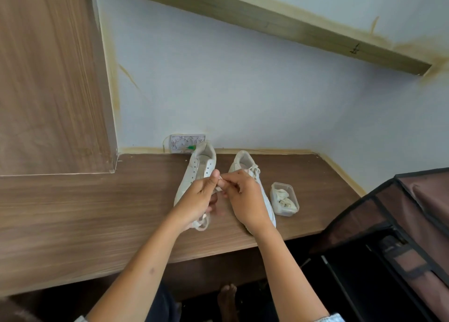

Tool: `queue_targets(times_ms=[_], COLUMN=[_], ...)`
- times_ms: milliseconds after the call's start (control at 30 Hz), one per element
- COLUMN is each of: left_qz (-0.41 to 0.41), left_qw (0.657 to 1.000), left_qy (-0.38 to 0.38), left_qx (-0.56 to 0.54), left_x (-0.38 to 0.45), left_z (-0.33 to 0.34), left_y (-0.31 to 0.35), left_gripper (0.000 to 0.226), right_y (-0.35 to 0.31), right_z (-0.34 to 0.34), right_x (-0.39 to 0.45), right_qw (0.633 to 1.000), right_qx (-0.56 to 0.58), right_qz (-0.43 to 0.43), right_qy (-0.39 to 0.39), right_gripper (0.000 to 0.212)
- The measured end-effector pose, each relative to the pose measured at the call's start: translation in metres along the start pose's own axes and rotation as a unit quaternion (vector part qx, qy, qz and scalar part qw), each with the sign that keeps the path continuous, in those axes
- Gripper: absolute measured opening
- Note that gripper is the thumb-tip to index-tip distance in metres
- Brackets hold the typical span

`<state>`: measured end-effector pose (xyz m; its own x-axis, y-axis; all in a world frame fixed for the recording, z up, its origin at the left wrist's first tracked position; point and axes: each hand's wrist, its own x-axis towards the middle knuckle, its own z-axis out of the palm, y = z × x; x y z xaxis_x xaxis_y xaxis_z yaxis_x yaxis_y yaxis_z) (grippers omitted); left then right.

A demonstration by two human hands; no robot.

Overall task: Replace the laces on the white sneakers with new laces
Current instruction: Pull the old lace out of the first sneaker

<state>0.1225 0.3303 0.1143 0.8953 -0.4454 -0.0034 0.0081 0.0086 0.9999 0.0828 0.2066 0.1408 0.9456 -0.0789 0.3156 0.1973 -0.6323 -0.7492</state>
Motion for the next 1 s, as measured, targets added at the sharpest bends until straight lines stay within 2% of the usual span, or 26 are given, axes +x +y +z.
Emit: queue_targets(times_ms=[133,267,367,467,600,667,833,933,1000], left_qz=[-0.047,-0.082,-0.067,-0.084,-0.122,-0.135,-0.191,-0.173,-0.131], left_qw=[0.997,0.983,0.958,0.884,0.834,0.825,0.804,0.798,0.81], left_qy=[0.064,0.157,0.264,0.338,0.384,0.391,0.345,0.325,0.309], left_qx=[-0.008,-0.052,0.092,0.312,0.378,0.384,0.444,0.477,0.481], left_x=[0.018,0.035,0.051,0.062,0.069,0.074,0.086,0.087,0.085], left_z=[-0.015,-0.044,-0.069,-0.087,-0.096,-0.096,-0.091,-0.085,-0.079], left_y=[-0.016,-0.03,-0.047,-0.068,-0.093,-0.107,-0.12,-0.12,-0.117], left_gripper=[0.04,0.037,0.042,0.056,0.062,0.062,0.065,0.07,0.069], right_y=[0.022,0.049,0.067,0.082,0.098,0.104,0.11,0.113,0.118], right_z=[0.013,0.016,0.018,0.022,0.028,0.029,0.026,0.024,0.023], right_x=[-0.002,-0.005,-0.008,-0.013,-0.016,-0.018,-0.022,-0.021,-0.021], right_qw=[0.991,0.98,0.97,0.96,0.956,0.955,0.964,0.973,0.976], right_qx=[0.119,0.162,0.188,0.208,0.206,0.2,0.137,0.07,0.008], right_qz=[0.058,0.105,0.143,0.172,0.192,0.194,0.166,0.134,0.123], right_qy=[0.011,0.047,0.062,0.071,0.082,0.1,0.155,0.175,0.178], right_gripper=[0.019,0.014,0.012,0.014,0.014,0.013,0.013,0.015,0.016])
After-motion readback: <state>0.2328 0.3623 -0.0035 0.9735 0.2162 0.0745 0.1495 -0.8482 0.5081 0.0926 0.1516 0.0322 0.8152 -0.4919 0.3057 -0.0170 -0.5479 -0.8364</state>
